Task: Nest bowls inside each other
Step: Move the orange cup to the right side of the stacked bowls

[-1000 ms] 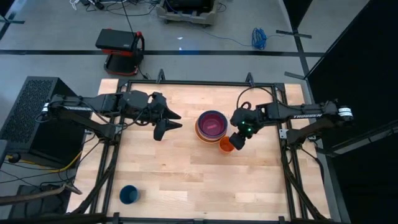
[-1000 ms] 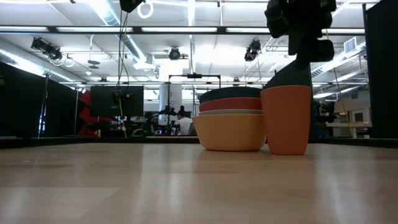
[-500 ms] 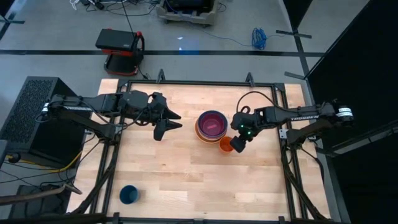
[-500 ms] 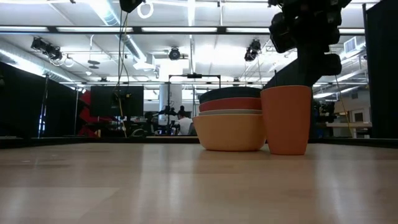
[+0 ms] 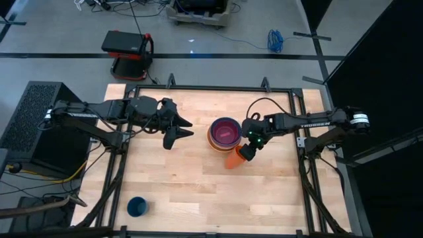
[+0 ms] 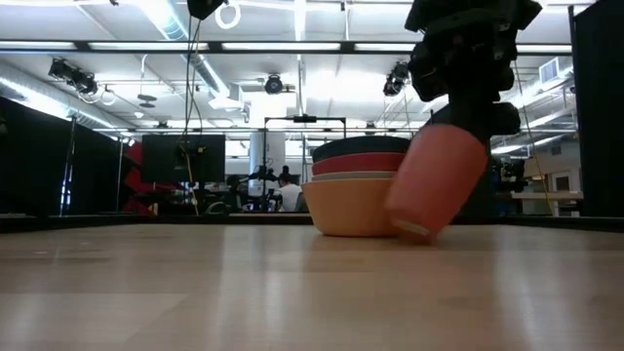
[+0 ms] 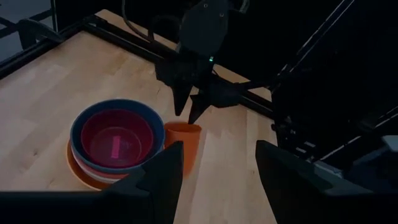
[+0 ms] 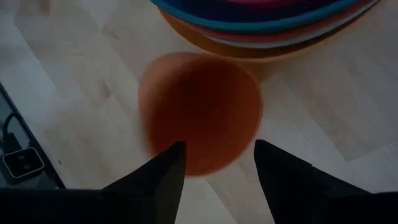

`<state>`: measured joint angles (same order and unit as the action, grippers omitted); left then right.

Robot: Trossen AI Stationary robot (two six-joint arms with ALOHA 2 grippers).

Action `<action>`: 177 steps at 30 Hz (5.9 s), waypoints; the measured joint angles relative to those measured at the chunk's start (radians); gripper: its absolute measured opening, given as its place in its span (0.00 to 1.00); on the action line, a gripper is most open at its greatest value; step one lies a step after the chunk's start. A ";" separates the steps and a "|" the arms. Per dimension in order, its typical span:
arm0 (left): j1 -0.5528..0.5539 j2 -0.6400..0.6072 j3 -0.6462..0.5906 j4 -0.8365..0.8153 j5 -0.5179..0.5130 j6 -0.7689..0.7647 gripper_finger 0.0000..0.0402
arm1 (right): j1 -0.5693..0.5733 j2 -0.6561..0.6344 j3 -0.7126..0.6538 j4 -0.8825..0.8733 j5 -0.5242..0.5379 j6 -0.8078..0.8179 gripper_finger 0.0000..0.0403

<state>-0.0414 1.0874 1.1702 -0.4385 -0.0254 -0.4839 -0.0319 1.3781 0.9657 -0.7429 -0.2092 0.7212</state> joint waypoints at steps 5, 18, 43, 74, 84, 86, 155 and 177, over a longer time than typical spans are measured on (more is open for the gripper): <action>0.000 0.000 0.000 0.000 0.000 0.001 0.47 | 0.006 0.005 -0.001 0.003 -0.018 -0.002 0.46; 0.000 0.000 0.000 -0.001 0.000 0.003 0.47 | 0.032 0.009 -0.005 -0.012 -0.074 0.014 0.47; 0.000 0.000 0.000 -0.002 0.000 0.004 0.47 | 0.339 -0.169 -0.259 0.263 -0.096 0.523 0.49; 0.000 0.000 0.000 -0.001 -0.001 0.001 0.47 | 0.745 -0.126 -0.438 0.785 0.084 1.080 0.45; 0.000 0.000 0.000 -0.001 -0.001 -0.009 0.47 | 0.831 0.003 -0.447 0.984 0.108 1.173 0.44; 0.000 0.000 0.000 -0.001 -0.001 -0.010 0.47 | 0.846 0.028 -0.447 1.021 0.109 1.189 0.44; -0.235 0.222 0.000 -0.090 0.128 -0.109 0.47 | 0.660 0.043 -0.445 1.086 0.024 0.951 0.47; -0.234 0.222 0.000 -0.082 0.113 -0.149 0.47 | 0.669 0.043 -0.441 1.015 -0.111 0.818 0.44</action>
<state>-0.2752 1.3098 1.1702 -0.5205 0.0879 -0.6332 0.6376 1.4208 0.5247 0.2718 -0.3203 1.5394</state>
